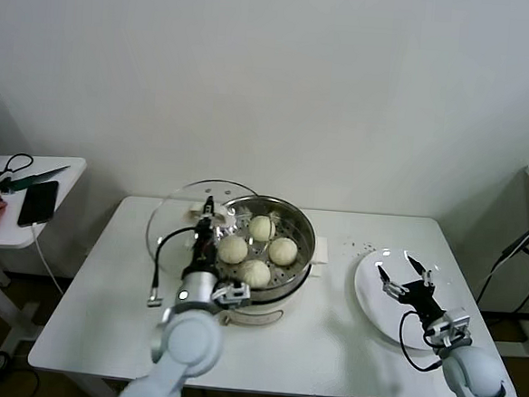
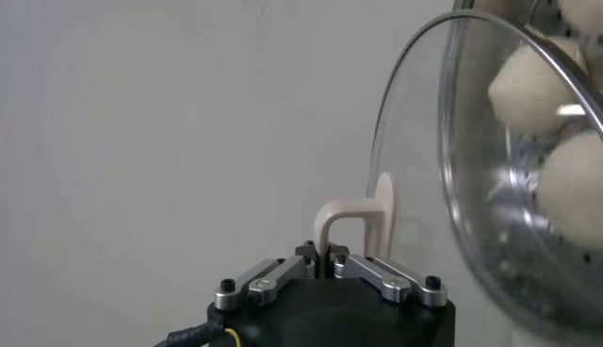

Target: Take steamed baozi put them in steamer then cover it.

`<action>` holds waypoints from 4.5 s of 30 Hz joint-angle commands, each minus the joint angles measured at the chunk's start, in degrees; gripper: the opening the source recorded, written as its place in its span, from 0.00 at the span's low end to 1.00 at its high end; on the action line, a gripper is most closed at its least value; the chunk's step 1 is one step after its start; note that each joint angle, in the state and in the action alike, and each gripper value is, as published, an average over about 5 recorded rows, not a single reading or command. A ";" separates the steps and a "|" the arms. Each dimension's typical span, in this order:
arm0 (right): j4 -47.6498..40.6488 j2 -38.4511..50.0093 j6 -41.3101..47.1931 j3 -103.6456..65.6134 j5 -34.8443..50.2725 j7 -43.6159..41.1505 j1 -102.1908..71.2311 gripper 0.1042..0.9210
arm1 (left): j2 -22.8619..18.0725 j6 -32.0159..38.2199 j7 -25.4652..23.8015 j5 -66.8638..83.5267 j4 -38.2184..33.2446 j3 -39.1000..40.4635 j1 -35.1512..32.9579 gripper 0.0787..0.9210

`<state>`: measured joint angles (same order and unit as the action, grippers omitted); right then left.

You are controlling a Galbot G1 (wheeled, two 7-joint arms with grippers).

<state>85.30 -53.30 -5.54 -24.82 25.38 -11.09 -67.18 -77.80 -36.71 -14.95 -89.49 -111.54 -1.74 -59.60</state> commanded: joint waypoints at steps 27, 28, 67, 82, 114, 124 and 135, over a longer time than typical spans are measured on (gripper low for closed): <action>-0.88 -0.66 -0.96 -1.22 -1.69 -0.78 -0.84 0.88 | -9.00 -6.92 1.60 -0.29 14.49 10.28 7.59 0.08; -0.89 -0.66 -0.98 -1.26 -1.71 -0.80 -0.88 0.88 | -8.90 -6.82 1.12 -0.63 14.61 10.21 7.63 0.08; -1.61 -0.80 -1.56 -1.82 -3.06 -1.62 -1.01 0.88 | -7.91 -6.15 -0.93 -0.77 15.66 9.82 8.17 0.08; -2.11 -0.65 -1.21 -1.81 -3.51 -1.99 -0.68 0.88 | -3.10 -6.82 -2.20 2.05 6.43 9.39 5.11 0.46; -0.47 -2.44 1.48 -3.92 -3.92 -0.56 -2.14 0.88 | 5.53 10.03 22.40 50.51 -10.12 -16.08 -13.22 0.88; 1.51 -3.42 1.28 -6.10 -4.15 -0.46 -4.19 0.88 | -0.47 28.79 25.97 77.47 -7.15 -31.56 -25.16 0.88; 3.57 -5.33 1.14 -8.65 -5.27 -0.15 -6.71 0.88 | -1.84 38.49 24.75 93.86 0.40 -33.75 -31.29 0.88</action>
<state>87.66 -57.46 -4.35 -31.73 20.59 -11.73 -72.20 -77.51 -12.81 8.20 -17.43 -116.61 -28.35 -83.22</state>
